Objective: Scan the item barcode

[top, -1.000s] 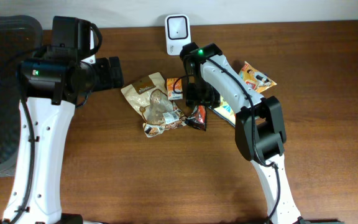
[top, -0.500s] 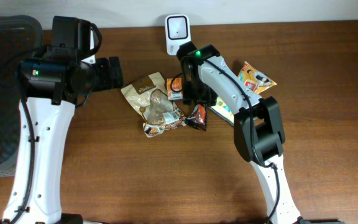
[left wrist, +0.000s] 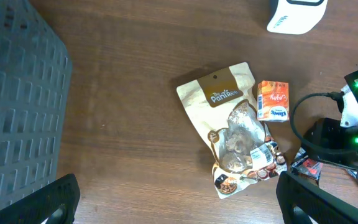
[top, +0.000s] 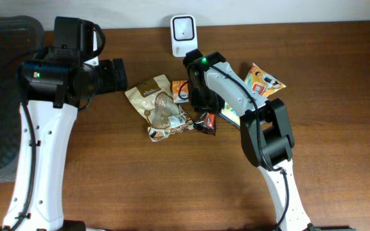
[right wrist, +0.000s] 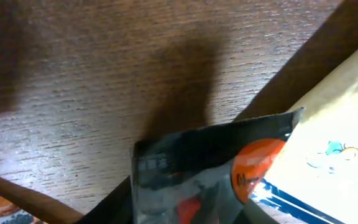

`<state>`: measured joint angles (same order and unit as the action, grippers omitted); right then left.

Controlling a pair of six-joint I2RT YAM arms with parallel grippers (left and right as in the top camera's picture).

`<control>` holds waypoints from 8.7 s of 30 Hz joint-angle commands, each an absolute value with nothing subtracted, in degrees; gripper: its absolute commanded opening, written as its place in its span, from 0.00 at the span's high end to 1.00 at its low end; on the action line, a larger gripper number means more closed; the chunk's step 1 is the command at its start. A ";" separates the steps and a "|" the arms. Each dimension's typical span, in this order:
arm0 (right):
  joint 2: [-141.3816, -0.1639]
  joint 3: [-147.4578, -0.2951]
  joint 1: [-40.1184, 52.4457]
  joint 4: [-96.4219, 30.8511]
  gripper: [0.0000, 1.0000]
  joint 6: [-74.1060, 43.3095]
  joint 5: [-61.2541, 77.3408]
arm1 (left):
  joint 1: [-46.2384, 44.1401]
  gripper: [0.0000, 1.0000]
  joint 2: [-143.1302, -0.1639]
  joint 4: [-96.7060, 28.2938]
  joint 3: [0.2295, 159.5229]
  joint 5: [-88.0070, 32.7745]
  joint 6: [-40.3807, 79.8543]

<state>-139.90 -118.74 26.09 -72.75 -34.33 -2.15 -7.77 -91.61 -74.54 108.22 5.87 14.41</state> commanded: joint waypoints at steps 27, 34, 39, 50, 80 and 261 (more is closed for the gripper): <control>-140.18 -122.41 24.97 -74.15 0.79 -33.19 -3.25 | -7.77 0.01 -91.81 -74.67 108.57 6.28 14.96; -140.14 -130.10 23.03 -74.59 0.75 -28.93 -3.27 | -7.77 0.01 -91.81 -74.65 108.57 6.28 14.96; -140.14 -133.67 22.46 -71.46 0.74 -28.91 -3.29 | -7.77 0.01 -91.81 -74.67 108.57 6.31 14.96; -140.14 -136.57 22.37 -48.99 0.69 -22.98 -3.07 | -7.77 0.01 -91.81 -74.67 108.57 6.28 14.96; -144.00 -136.64 21.50 -21.85 0.69 -70.81 -2.63 | -7.77 0.01 -91.81 -74.67 108.57 6.28 14.96; -143.11 -140.25 22.52 -31.42 0.96 -9.74 -14.04 | -7.73 0.01 -91.81 -74.67 108.57 6.28 14.96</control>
